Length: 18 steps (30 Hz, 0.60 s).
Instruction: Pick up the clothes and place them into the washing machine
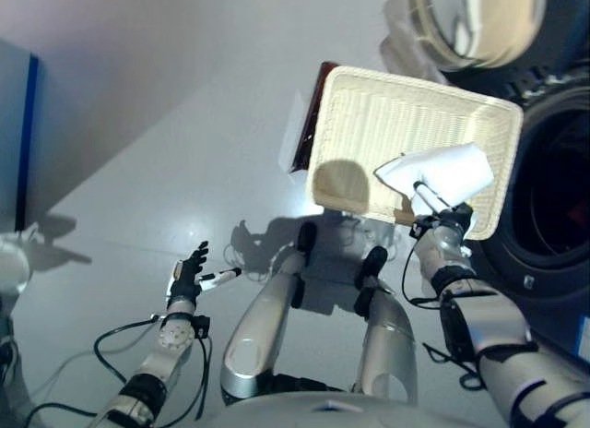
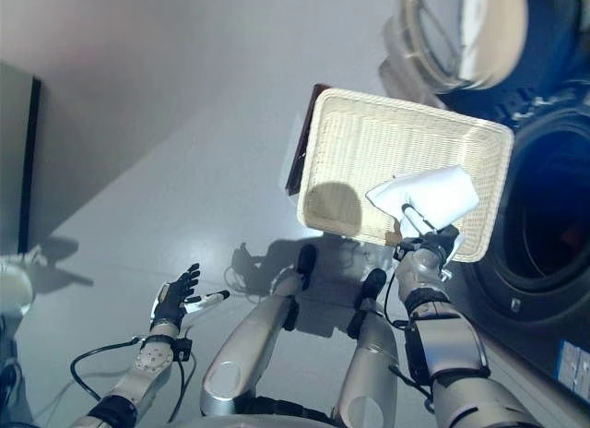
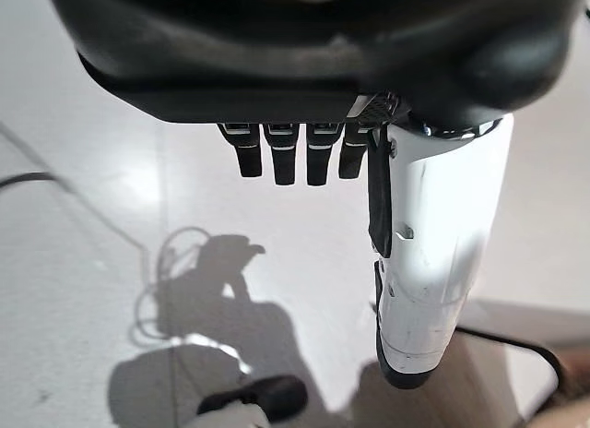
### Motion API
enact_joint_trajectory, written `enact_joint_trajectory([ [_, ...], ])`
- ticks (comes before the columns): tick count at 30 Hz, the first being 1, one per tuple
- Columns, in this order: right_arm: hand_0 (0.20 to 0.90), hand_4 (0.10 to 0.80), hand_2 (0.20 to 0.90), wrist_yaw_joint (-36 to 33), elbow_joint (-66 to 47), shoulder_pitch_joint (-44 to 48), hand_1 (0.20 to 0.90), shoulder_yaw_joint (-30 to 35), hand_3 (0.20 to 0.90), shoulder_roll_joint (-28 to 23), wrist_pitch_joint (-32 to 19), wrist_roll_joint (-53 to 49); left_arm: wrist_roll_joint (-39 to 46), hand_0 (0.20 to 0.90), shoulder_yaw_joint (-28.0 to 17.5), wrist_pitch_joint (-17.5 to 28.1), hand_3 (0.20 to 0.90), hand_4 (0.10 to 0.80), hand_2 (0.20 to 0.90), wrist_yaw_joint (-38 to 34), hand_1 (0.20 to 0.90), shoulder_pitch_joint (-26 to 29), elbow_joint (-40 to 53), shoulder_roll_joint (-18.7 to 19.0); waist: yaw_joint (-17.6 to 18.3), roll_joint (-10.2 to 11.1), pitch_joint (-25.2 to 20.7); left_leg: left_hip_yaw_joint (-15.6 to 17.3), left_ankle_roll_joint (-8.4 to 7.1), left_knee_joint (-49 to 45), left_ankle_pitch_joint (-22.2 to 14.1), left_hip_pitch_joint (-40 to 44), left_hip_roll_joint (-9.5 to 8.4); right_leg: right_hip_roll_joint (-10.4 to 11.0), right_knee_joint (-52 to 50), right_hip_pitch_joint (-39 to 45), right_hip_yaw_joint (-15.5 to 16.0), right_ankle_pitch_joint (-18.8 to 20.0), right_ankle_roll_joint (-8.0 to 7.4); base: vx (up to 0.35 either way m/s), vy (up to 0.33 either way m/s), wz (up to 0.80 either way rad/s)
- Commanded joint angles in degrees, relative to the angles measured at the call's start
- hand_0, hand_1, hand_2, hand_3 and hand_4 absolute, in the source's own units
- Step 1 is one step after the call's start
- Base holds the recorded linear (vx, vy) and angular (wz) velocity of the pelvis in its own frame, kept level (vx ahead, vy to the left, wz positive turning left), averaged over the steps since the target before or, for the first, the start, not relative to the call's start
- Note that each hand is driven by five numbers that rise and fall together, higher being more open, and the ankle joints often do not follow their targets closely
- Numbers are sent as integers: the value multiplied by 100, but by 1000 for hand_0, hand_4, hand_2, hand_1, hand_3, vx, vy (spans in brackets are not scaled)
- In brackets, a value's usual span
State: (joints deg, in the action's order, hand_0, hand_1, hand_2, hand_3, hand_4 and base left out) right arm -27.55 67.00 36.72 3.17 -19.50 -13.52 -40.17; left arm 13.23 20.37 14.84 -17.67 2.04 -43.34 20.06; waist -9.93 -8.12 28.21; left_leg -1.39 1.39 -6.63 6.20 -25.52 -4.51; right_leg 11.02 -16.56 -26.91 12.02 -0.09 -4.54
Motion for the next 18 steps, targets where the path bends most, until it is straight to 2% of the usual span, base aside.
enact_joint_trajectory([
  [1, 200, 300, 200, 200, -376, -265, 200, 338, 200, -355, -749, -678, 105, 900, -30, 96, 900, 800, 900, 13, 900, -427, -180, -138, 71, -291, -398, 41, -289, -250, -64, -298, -105, -80, 274, 108, -24, 79, 16, 16, 45, -29],
  [3, 200, 300, 200, 250, -713, -334, 200, 539, 200, -293, -987, -966, 210, 900, -54, 90, 900, 800, 900, 88, 900, -513, -288, -276, 191, -447, -449, 167, -268, -297, -132, -184, -82, -172, 205, 89, -189, 32, 39, 7, 61, -16],
  [9, 200, 300, 200, 221, -880, -168, 200, 941, 200, -321, -1340, -1408, 239, 900, 98, 88, 900, 800, 900, 208, 900, -544, -525, -478, 309, -665, -474, 382, -225, -425, -240, -162, -20, -266, 109, -1, -420, -36, 62, -6, 15, -33],
  [12, 200, 300, 200, 81, -765, 330, 200, 1131, 200, -647, -1456, -1538, 323, 900, 238, 129, 900, 800, 900, 296, 900, -610, -386, -509, 334, -841, -501, 466, -201, -481, -300, -198, -3, -299, 4, -141, -529, -77, 70, -13, 13, -19],
  [18, 200, 300, 200, -95, -793, 1259, 200, 962, 200, -1239, -1514, -1531, 437, 900, 454, 157, 900, 800, 900, 379, 900, -574, -244, -533, 321, -1078, -541, 585, -201, -403, -295, -248, 2, -325, -84, -369, -689, -86, 65, 3, 18, -22],
])
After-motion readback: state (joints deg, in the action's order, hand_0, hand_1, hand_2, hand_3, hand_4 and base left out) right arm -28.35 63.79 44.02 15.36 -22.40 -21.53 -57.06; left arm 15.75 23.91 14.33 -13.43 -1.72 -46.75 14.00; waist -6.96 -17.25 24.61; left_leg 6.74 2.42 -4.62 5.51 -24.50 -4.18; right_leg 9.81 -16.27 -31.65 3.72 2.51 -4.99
